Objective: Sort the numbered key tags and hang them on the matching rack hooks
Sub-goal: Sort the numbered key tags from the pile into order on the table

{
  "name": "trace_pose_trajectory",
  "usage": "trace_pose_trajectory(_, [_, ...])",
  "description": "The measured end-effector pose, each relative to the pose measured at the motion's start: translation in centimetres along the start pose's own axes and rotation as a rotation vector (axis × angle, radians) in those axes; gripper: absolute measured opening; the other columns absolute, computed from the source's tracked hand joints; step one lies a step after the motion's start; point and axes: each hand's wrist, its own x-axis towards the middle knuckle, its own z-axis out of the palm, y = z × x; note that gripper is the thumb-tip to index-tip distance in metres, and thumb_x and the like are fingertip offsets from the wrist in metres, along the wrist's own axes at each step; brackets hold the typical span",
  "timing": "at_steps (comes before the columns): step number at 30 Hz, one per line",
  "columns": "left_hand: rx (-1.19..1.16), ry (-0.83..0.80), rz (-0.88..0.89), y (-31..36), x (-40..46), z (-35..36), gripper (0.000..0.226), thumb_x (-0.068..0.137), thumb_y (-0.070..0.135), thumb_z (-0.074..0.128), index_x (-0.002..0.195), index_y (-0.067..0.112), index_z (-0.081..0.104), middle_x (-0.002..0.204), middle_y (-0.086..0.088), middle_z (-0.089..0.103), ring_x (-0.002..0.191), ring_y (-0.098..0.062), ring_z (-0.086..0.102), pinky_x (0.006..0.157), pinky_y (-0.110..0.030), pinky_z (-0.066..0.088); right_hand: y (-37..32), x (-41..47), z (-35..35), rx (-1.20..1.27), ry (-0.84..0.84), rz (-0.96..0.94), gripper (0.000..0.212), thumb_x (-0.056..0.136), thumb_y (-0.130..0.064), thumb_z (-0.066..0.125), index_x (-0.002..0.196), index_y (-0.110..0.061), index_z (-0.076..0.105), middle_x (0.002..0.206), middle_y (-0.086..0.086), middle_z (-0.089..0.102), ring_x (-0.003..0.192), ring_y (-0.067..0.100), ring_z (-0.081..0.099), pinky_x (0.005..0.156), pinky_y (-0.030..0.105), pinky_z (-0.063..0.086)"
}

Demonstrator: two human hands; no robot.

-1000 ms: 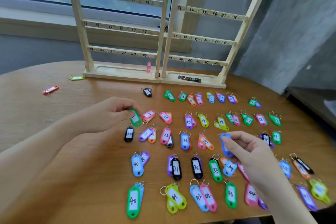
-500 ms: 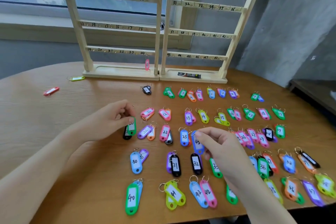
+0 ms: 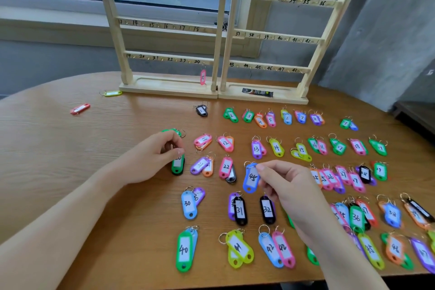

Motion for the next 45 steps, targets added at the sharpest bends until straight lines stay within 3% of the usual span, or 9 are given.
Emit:
trace_pose_trajectory(6, [-0.021,0.031,-0.006,0.1,0.2,0.2,0.011,0.099,0.022,0.061,0.090,0.028,0.061,0.073,0.006,0.051,0.066,-0.007,0.043,0.067,-0.032,0.041,0.0,-0.2,-0.8,-0.069,-0.014,-0.014,0.018,0.090,-0.023,0.074,0.073,-0.018,0.077,0.062,-0.001,0.069,0.058,0.003,0.060,0.063,0.020,0.044])
trace_pose_trajectory(10, [0.042,0.069,0.013,0.7,0.1,0.8,0.012,0.098,0.015,0.061,0.088,0.021,0.060,0.072,0.004,0.048,0.060,-0.003,0.041,0.058,-0.018,0.036,0.3,-0.6,-2.0,-0.080,-0.015,-0.026,0.015,0.089,-0.020,0.076,0.075,-0.014,0.075,0.063,0.000,0.071,0.062,0.006,0.064,0.066,0.020,0.048])
trace_pose_trajectory(18, [0.029,0.185,0.051,0.2,0.2,1.3,0.012,0.098,0.021,0.062,0.097,0.031,0.057,0.072,0.004,0.040,0.062,-0.009,0.038,0.068,-0.036,0.040,0.3,-1.8,-6.6,-0.208,0.089,-0.076,0.015,0.084,-0.025,0.080,0.076,-0.014,0.073,0.073,0.005,0.075,0.068,0.009,0.065,0.067,0.020,0.049])
trace_pose_trajectory(22, [0.127,0.234,0.183,2.1,0.6,2.0,0.011,0.096,0.014,0.063,0.095,0.024,0.063,0.077,0.005,0.043,0.079,-0.009,0.044,0.072,-0.017,0.036,-0.1,-2.4,-9.8,-0.283,0.166,-0.096,0.007,0.085,-0.022,0.080,0.080,-0.019,0.077,0.078,-0.003,0.077,0.075,0.007,0.071,0.075,0.023,0.054])
trace_pose_trajectory(25, [0.203,0.255,0.308,3.4,1.1,2.5,0.007,0.095,0.015,0.067,0.091,0.020,0.065,0.084,0.011,0.047,0.088,-0.004,0.045,0.076,-0.014,0.034,0.0,-2.7,-12.3,-0.328,0.210,-0.082,0.006,0.089,-0.023,0.077,0.083,-0.020,0.079,0.074,-0.003,0.076,0.069,0.003,0.068,0.066,0.013,0.049])
trace_pose_trajectory(30, [0.186,0.208,0.454,6.3,1.9,4.0,0.023,0.089,0.046,0.052,0.090,0.026,0.065,0.085,0.017,0.049,0.087,-0.003,0.046,0.079,-0.009,0.033,0.4,-3.8,-15.4,-0.379,0.267,-0.048,0.015,0.093,-0.024,0.071,0.080,-0.019,0.078,0.065,-0.002,0.071,0.057,-0.001,0.058,0.064,0.021,0.043])
trace_pose_trajectory(35, [0.189,0.130,0.548,9.7,2.5,6.2,0.017,0.091,0.043,0.051,0.089,0.030,0.062,0.083,0.020,0.050,0.086,-0.005,0.047,0.082,-0.013,0.033,1.2,-5.0,-16.6,-0.475,0.223,-0.012,0.022,0.096,-0.026,0.068,0.077,-0.018,0.076,0.066,0.001,0.069,0.059,-0.001,0.057,0.060,0.012,0.044])
trace_pose_trajectory(41, [0.197,-0.007,0.626,12.5,3.0,9.5,0.015,0.092,0.045,0.048,0.090,0.036,0.060,0.083,0.025,0.047,0.090,-0.005,0.046,0.082,-0.020,0.034,2.7,-6.2,-17.1,-0.507,0.177,-0.012,0.018,0.096,-0.030,0.066,0.083,-0.022,0.077,0.080,0.007,0.072,0.079,0.021,0.065,0.061,0.020,0.050])
trace_pose_trajectory(45, [0.235,-0.062,0.645,13.2,3.2,11.8,0.014,0.092,0.043,0.050,0.090,0.037,0.062,0.086,0.023,0.051,0.090,-0.007,0.047,0.081,-0.035,0.038,3.9,-6.8,-18.0,-0.539,0.157,-0.029,0.019,0.096,-0.029,0.067,0.080,-0.022,0.075,0.076,0.008,0.071,0.068,0.020,0.064,0.063,0.029,0.049])
